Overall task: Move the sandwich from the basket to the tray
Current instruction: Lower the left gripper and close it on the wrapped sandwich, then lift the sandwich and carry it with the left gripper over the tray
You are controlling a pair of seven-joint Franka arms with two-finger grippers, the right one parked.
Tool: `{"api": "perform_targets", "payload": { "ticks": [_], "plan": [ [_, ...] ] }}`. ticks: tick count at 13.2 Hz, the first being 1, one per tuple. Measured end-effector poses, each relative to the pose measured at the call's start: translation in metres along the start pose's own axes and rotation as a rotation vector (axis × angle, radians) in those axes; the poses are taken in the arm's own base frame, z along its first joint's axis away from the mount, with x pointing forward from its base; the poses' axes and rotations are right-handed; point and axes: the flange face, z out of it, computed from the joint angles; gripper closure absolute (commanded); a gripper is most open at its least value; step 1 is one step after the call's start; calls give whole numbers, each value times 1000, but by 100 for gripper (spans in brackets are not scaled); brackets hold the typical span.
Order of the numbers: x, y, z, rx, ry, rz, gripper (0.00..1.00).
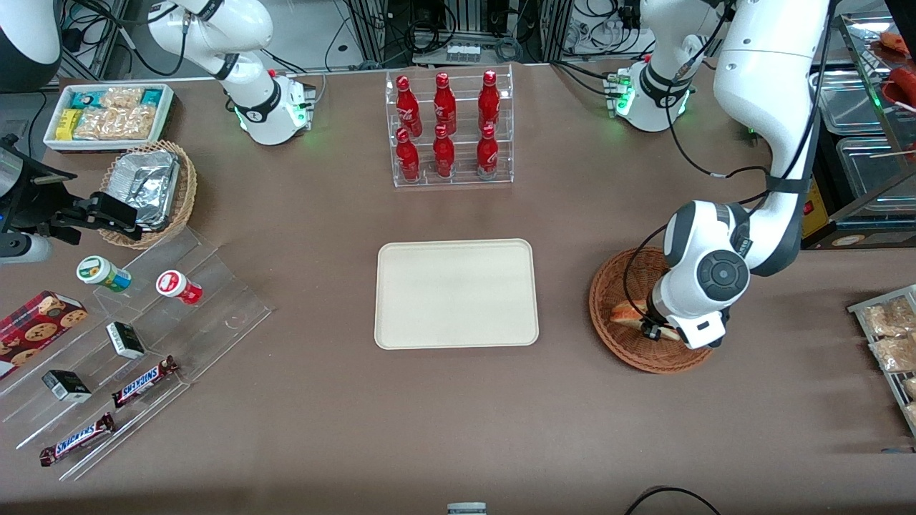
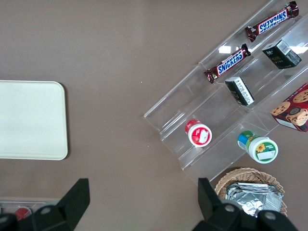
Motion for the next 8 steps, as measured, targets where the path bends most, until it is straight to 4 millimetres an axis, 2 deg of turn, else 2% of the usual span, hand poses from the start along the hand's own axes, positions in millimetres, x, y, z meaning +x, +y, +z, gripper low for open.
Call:
{"api": "perform_targets", "payload": {
  "ticks": [2,5,8],
  "plan": [
    [0,-4,-26,33,-3,41,100],
    [-7,-10,-88,41,-5,112,100],
    [-40,-9,-151,16,7,203,100]
  ]
}}
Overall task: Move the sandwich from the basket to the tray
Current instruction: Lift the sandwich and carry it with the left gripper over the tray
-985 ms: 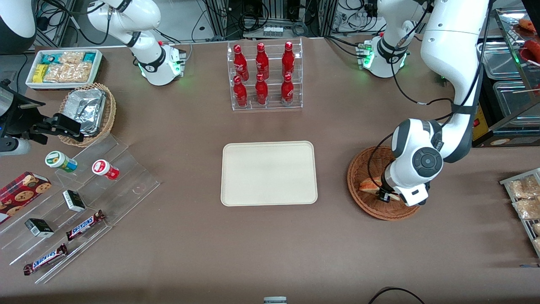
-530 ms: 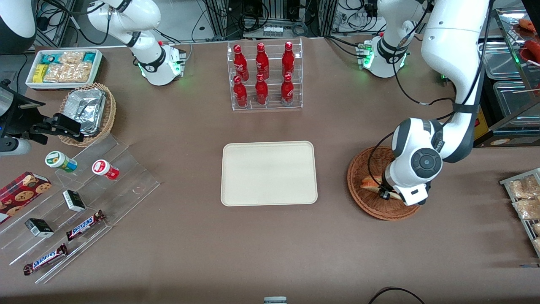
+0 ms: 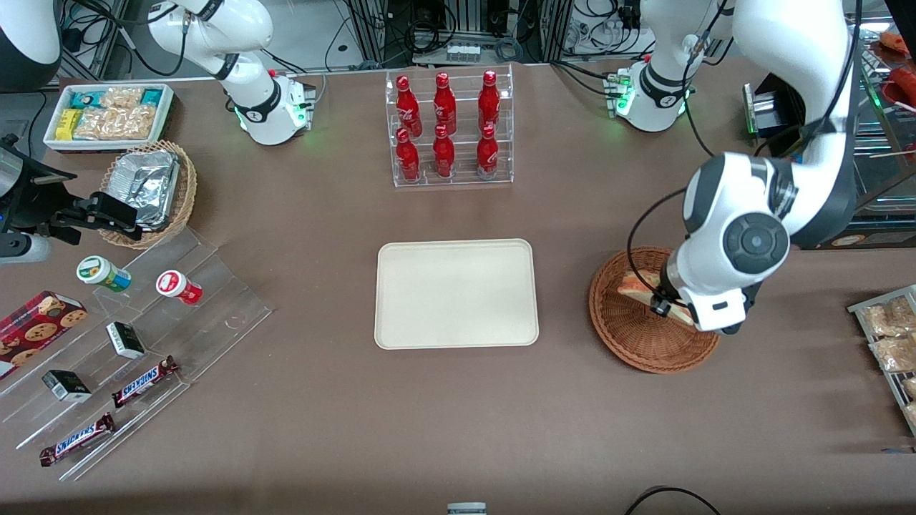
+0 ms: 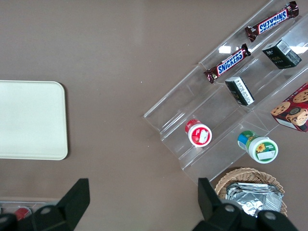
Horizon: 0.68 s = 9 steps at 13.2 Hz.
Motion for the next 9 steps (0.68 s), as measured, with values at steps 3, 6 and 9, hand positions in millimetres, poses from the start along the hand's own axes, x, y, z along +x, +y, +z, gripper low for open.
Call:
{"api": "perform_targets", "payload": {
  "ticks": [3,6,9],
  "plan": [
    [-50,18,-25,-31,21,129,100],
    [-109,36,-8,-6,36,277,100],
    [-156,62,31,5,80,374,100]
  ]
}}
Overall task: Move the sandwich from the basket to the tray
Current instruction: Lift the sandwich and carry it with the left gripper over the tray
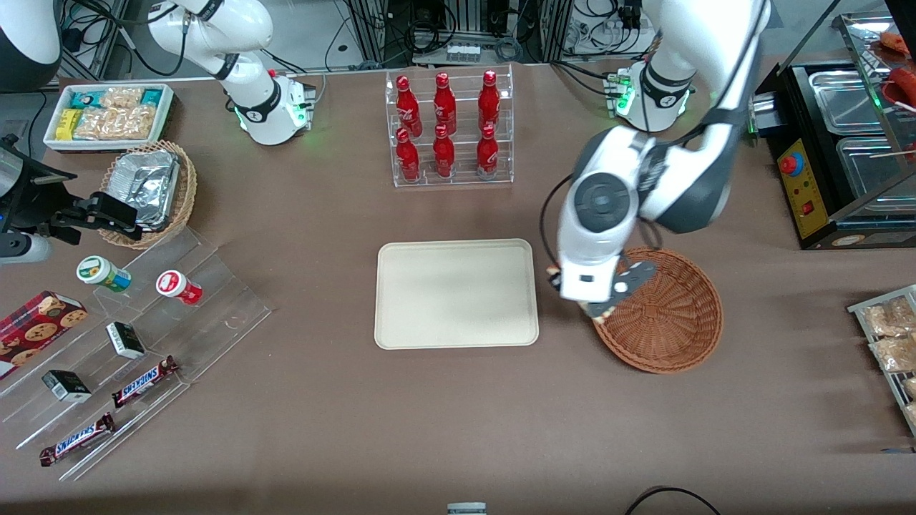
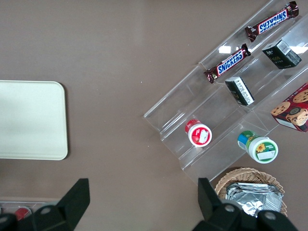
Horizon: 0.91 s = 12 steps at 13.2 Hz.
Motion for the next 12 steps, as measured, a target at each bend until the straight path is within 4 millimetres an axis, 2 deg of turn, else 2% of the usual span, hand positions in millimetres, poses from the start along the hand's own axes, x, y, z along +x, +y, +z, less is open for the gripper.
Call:
{"api": "perform_targets", "payload": {
  "ticks": [3,6,12],
  "plan": [
    [-29,31,31,-16,21,66,100],
    [-55,55,47,-49,74,136,100],
    [-138,99,83,-87,141,416,100]
  ]
}}
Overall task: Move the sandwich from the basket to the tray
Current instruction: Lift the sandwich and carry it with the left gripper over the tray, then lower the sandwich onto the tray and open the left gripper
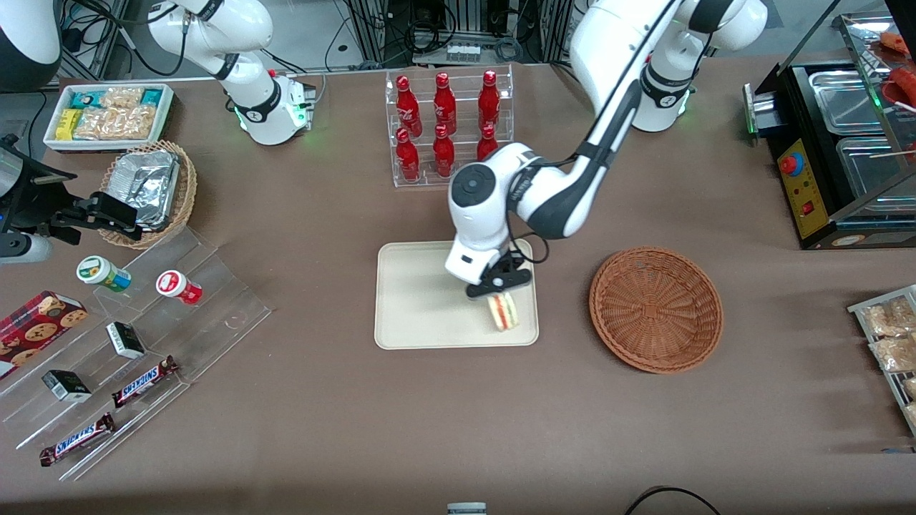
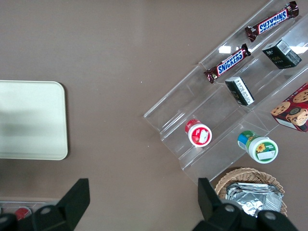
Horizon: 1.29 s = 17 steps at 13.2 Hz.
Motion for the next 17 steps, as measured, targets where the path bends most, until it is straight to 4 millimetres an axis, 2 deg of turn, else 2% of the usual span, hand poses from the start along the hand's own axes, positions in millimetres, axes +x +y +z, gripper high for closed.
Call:
{"api": "perform_targets", "payload": {
  "ticks": [3,5,7,13,16,17],
  "plan": [
    [-35,24,14,-5,-37,151,100],
    [-43,28,27,3,-55,203,100],
    [-43,28,32,-5,-76,241,100],
    [-34,28,26,-41,-99,226,100],
    [-24,20,36,-37,-116,199,100],
    [-22,18,41,-33,-122,193,59]
  ]
}}
